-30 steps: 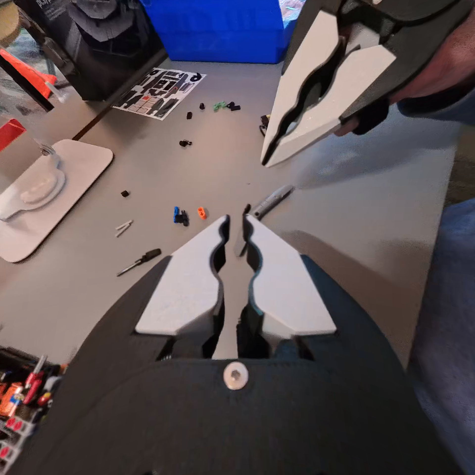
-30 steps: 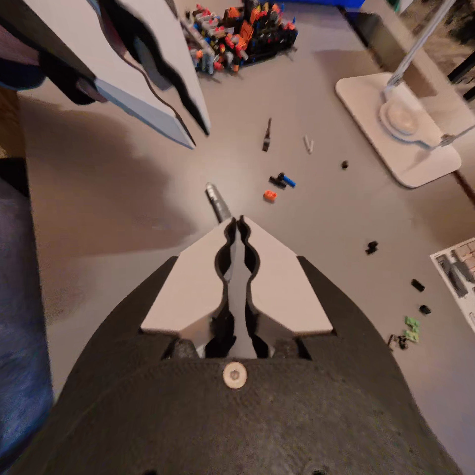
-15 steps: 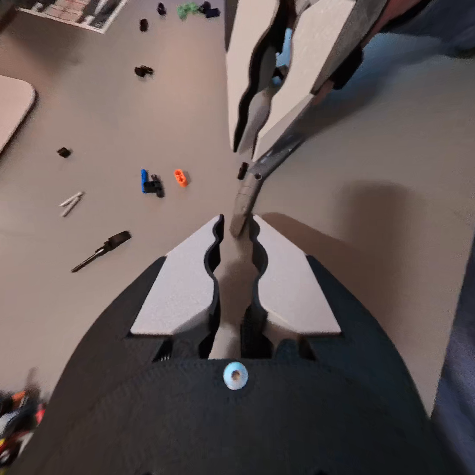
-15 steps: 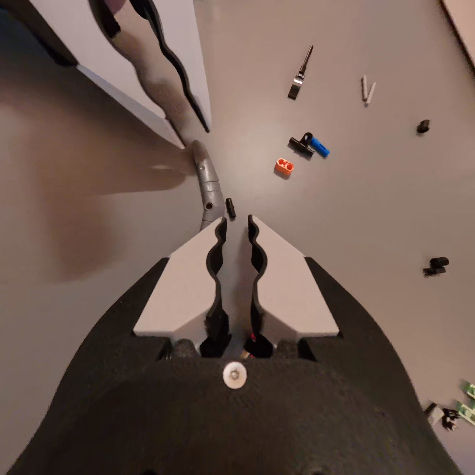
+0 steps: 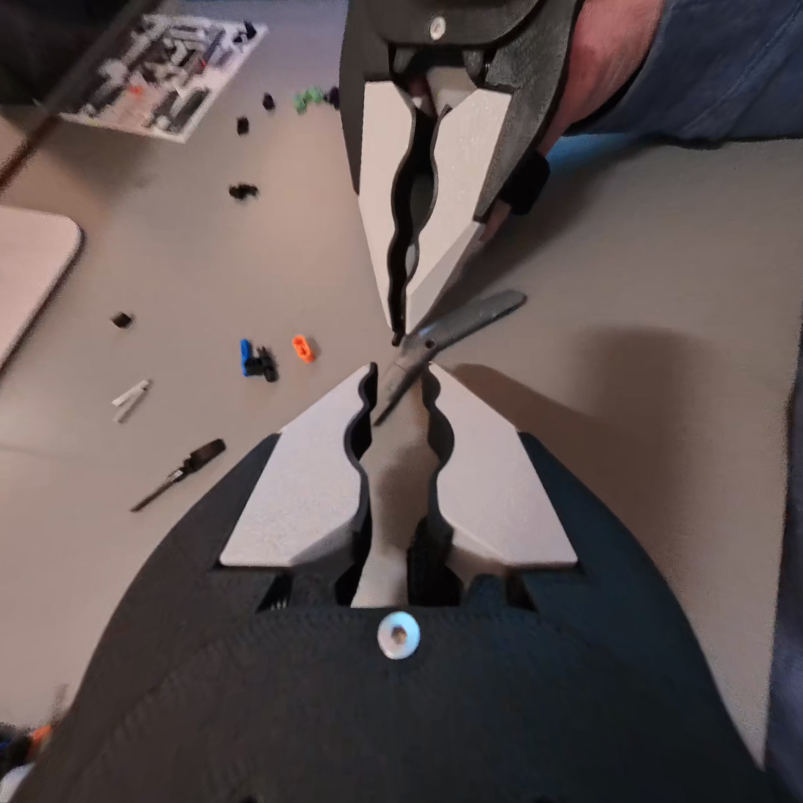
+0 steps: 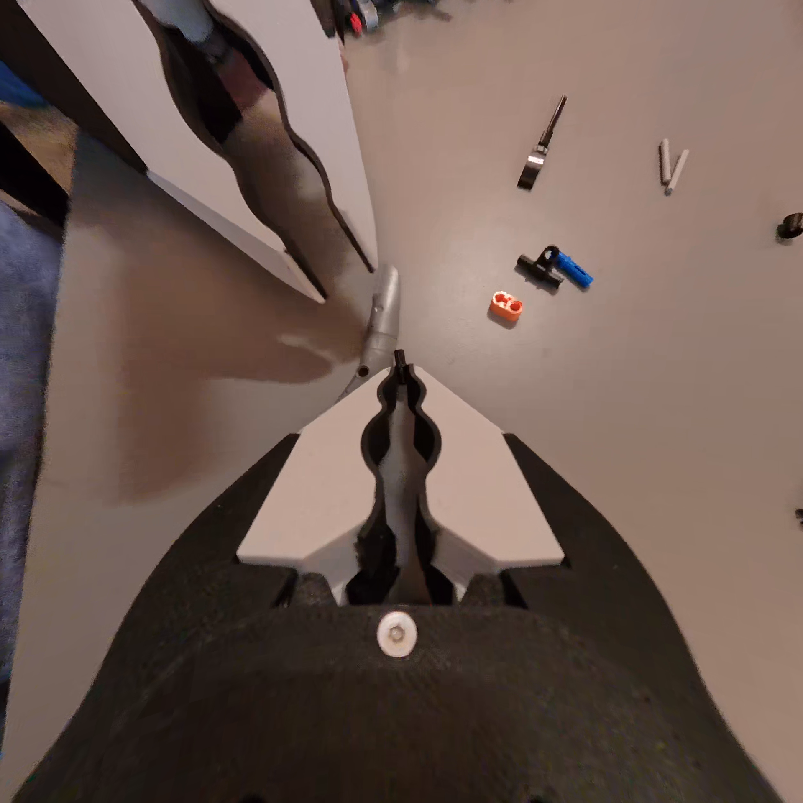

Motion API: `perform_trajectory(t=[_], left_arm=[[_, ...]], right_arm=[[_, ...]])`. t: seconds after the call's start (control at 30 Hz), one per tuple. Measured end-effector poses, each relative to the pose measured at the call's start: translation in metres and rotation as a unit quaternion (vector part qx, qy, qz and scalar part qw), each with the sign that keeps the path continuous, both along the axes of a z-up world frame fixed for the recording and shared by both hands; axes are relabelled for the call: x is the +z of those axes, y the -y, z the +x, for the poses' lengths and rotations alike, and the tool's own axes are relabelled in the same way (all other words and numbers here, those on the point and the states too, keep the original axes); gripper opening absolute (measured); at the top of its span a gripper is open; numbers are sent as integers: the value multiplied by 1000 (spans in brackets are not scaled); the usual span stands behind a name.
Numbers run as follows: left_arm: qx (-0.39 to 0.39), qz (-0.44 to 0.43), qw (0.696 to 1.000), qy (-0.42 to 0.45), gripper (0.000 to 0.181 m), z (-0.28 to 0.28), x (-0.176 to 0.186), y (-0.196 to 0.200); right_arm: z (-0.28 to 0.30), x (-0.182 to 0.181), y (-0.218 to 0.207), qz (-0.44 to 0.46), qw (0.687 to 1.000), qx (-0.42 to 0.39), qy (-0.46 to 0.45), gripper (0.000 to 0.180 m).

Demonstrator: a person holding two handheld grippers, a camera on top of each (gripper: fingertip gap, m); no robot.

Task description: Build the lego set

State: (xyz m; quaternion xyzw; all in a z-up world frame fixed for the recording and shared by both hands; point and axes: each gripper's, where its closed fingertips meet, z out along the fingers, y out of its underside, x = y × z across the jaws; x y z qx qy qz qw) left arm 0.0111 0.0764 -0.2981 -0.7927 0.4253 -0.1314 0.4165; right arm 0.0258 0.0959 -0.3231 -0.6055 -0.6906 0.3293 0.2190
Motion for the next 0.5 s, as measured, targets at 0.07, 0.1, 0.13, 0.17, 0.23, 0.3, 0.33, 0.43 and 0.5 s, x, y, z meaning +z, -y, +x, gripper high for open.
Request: perform_trajectory(t=[0.07,0.1,0.13,0.17,0.23,0.3,0.33,0.43,0.5], left_arm=[[-14,41,999,-22,20,3,6,-3],[-22,65,997,-37,20,6,9,-5],[-24,91,994,-56,22,6,12,-8],[-30,114,990,-76,21,7,15,-10],[-53,148,982,-108,15,12,18,-8],[-57,166,975,-136,9,12,17,-8],[-58,172,973,-140,8,13,17,-8],[-52,183,970,-148,4,12,18,-9],[-48,192,969,-148,3,10,21,-10]], right_arm=[[-3,12,5,-35,999,0,-26,2],[-4,18,7,-52,998,1,-39,2],[-5,25,10,-71,996,3,-50,2],[-6,30,12,-87,995,7,-55,2],[-7,38,14,-100,993,13,-64,2],[-7,44,16,-123,990,17,-66,2],[-8,47,18,-130,989,23,-69,2],[-9,49,18,-151,985,32,-71,2],[-11,52,17,-171,981,30,-81,2]])
